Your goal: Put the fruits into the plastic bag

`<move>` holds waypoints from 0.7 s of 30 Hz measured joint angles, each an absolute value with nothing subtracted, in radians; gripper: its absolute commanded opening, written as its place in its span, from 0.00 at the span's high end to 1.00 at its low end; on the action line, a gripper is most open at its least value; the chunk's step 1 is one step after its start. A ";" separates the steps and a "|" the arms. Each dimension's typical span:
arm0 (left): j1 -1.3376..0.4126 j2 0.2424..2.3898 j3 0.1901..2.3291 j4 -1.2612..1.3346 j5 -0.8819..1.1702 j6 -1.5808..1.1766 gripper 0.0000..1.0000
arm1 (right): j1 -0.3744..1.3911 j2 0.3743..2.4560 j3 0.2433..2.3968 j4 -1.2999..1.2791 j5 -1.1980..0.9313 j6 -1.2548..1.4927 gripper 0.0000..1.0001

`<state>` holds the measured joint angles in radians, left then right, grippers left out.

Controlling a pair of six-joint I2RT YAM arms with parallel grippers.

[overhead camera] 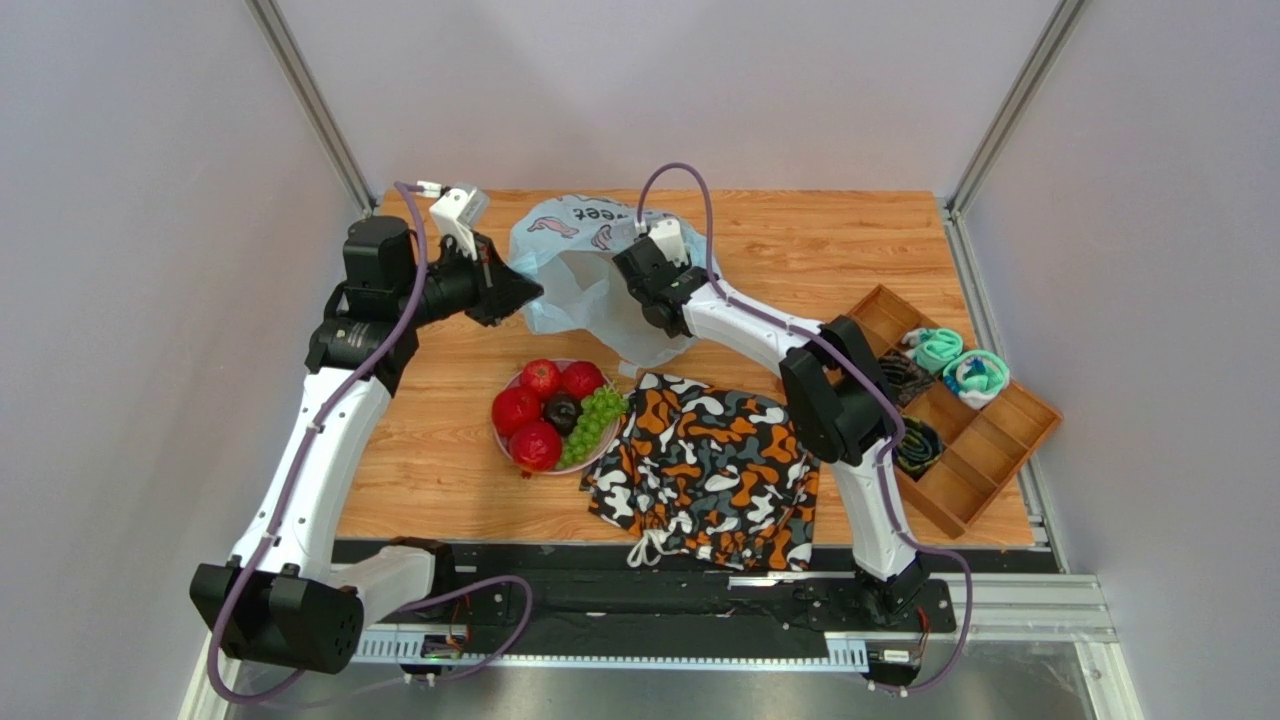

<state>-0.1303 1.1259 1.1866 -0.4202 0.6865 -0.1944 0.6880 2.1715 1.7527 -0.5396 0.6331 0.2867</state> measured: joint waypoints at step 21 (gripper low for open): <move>-0.130 1.126 1.187 -0.439 0.678 -0.194 1.00 | 0.664 2.123 1.697 -0.510 0.480 0.318 0.37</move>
<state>-0.1299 1.1263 1.1866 -0.4385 0.6785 -0.1940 0.6640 2.1227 1.6974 -0.5102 0.4805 0.3180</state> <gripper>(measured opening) 0.008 0.638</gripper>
